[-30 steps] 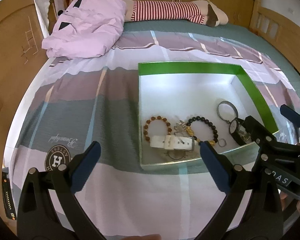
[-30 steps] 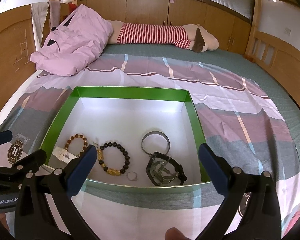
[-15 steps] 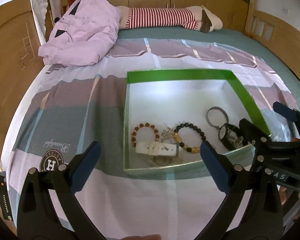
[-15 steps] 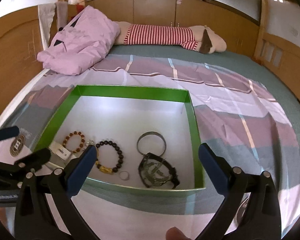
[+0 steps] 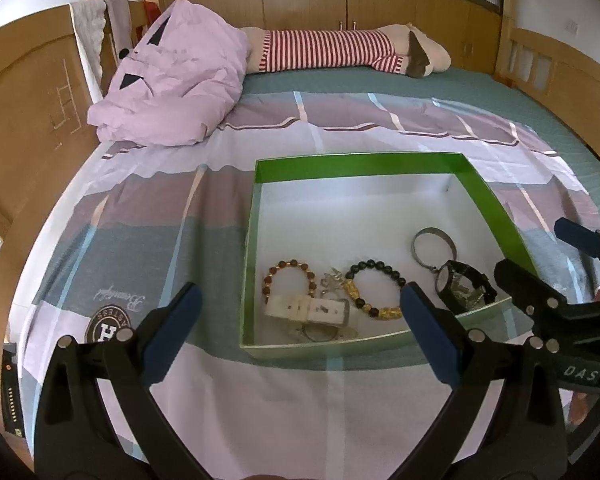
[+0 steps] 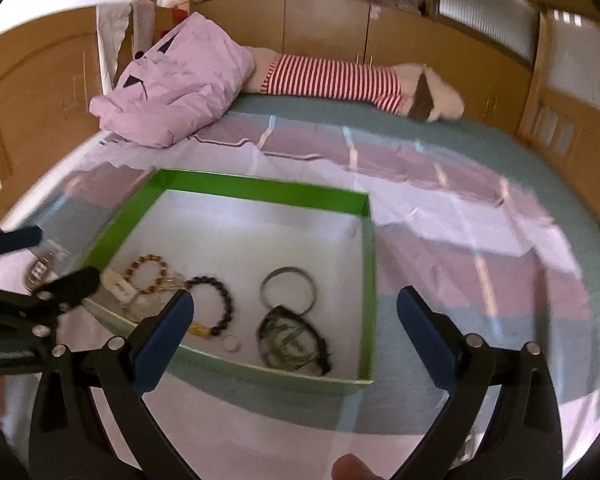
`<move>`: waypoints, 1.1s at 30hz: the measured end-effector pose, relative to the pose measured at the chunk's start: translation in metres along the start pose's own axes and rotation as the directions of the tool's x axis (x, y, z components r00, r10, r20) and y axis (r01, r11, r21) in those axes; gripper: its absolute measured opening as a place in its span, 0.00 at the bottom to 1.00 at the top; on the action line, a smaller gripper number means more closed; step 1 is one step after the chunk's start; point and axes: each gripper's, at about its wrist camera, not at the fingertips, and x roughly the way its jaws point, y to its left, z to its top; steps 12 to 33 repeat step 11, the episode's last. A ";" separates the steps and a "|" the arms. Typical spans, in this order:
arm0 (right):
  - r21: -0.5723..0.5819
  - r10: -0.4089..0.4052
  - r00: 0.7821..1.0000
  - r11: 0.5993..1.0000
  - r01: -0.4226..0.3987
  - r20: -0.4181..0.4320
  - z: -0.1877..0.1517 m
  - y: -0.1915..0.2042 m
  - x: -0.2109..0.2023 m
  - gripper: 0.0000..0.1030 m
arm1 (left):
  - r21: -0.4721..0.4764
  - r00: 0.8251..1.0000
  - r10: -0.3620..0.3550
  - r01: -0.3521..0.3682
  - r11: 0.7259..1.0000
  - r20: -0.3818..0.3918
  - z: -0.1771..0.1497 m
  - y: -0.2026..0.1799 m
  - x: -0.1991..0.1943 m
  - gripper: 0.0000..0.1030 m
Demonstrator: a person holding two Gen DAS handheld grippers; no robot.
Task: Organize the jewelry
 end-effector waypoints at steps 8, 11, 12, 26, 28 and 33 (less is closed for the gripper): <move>0.016 0.032 0.999 0.999 -0.031 -0.007 -0.001 0.002 -0.003 0.99 | -0.012 1.000 0.003 -0.003 1.000 0.012 0.000 0.005 -0.011 0.98; 0.020 0.043 0.999 0.999 -0.043 0.005 0.000 0.001 -0.008 0.99 | -0.003 0.999 0.007 -0.007 1.000 0.032 0.001 0.004 -0.017 0.98; 0.020 0.043 0.999 0.999 -0.043 0.005 0.000 0.001 -0.008 0.99 | -0.003 0.999 0.007 -0.007 1.000 0.032 0.001 0.004 -0.017 0.98; 0.020 0.043 0.999 0.999 -0.043 0.005 0.000 0.001 -0.008 0.99 | -0.003 0.999 0.007 -0.007 1.000 0.032 0.001 0.004 -0.017 0.98; 0.020 0.043 0.999 0.999 -0.043 0.005 0.000 0.001 -0.008 0.99 | -0.003 0.999 0.007 -0.007 1.000 0.032 0.001 0.004 -0.017 0.98; 0.020 0.043 0.999 0.999 -0.043 0.005 0.000 0.001 -0.008 0.99 | -0.003 0.999 0.007 -0.007 1.000 0.032 0.001 0.004 -0.017 0.98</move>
